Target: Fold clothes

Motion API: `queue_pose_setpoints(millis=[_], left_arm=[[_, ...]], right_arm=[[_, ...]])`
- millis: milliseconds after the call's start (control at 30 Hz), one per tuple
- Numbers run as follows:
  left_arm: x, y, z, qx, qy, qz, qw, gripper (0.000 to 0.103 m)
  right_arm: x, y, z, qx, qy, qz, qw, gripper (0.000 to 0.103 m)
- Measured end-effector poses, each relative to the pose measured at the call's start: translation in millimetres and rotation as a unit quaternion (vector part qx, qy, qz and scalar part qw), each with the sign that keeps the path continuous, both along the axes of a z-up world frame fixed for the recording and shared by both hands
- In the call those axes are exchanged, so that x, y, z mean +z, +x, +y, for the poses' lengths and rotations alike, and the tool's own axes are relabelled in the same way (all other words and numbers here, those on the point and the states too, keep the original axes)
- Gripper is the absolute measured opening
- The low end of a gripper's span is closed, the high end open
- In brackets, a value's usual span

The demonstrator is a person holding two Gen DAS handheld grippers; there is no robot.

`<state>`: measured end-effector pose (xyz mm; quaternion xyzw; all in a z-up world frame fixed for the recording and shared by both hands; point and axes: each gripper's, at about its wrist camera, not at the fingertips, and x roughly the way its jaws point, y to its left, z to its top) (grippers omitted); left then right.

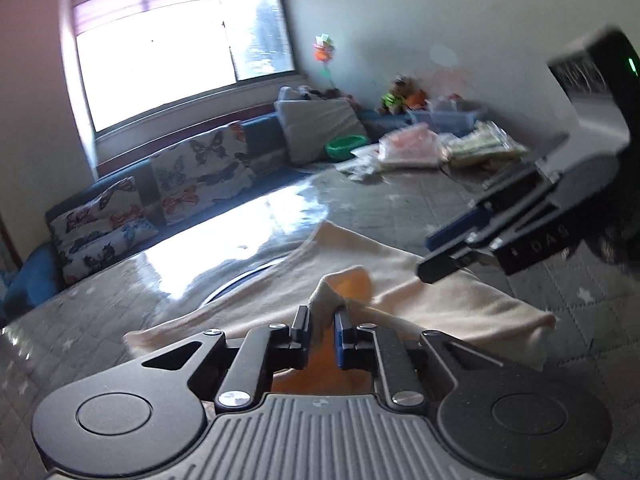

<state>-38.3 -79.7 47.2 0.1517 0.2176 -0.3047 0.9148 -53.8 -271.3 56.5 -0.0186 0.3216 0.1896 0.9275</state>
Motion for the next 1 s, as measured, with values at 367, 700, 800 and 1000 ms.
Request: queue_pose_setpoints(millis=[367, 700, 800, 1000], left_arm=[[35, -18, 113, 0.17, -0.172, 0.006, 0.9703, 0.012], [22, -65, 230, 0.352, -0.219, 0.021, 0.9096, 0.012], [12, -71, 246, 0.382, -0.214, 0.036, 0.8986, 0.012], [-6, -69, 254, 0.414, -0.195, 0.064, 0.8868, 0.015]], right_arm=[[-5, 7, 37, 0.053, -0.023, -0.009, 0.998, 0.032], [-1, 9, 74, 0.134, -0.116, -0.037, 0.983, 0.038], [0, 5, 88, 0.189, -0.158, -0.044, 0.968, 0.038], [-5, -5, 117, 0.277, -0.203, -0.038, 0.939, 0.036]])
